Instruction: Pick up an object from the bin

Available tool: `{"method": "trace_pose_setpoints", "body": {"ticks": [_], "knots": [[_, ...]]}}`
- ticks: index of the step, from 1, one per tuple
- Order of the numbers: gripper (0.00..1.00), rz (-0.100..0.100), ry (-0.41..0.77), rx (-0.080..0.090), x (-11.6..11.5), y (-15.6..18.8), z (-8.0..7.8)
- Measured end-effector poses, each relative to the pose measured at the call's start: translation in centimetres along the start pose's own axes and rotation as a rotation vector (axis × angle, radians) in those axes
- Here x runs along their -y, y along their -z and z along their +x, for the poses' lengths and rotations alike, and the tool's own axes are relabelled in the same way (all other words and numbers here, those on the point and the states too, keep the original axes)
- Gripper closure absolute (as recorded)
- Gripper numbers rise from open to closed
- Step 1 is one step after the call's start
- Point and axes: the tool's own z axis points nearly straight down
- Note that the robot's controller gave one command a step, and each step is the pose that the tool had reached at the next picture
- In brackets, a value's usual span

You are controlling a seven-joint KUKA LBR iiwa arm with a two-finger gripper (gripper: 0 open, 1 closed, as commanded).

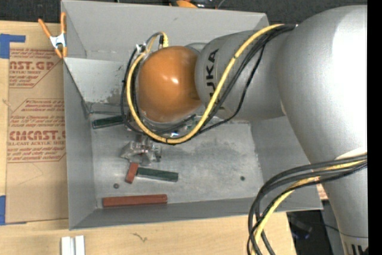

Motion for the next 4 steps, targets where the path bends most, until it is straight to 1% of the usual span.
{"method": "trace_pose_setpoints", "body": {"ticks": [1,2,3,4], "knots": [[0.0,0.0,0.001,-0.001,0.0,-0.1,-0.1],[0.0,0.002,0.024,-0.001,1.3,-0.3,4.5],[0.0,-0.004,0.15,0.001,-7.2,1.4,-3.4],[0.0,0.007,0.219,-0.005,-4.1,15.6,9.0]]}}
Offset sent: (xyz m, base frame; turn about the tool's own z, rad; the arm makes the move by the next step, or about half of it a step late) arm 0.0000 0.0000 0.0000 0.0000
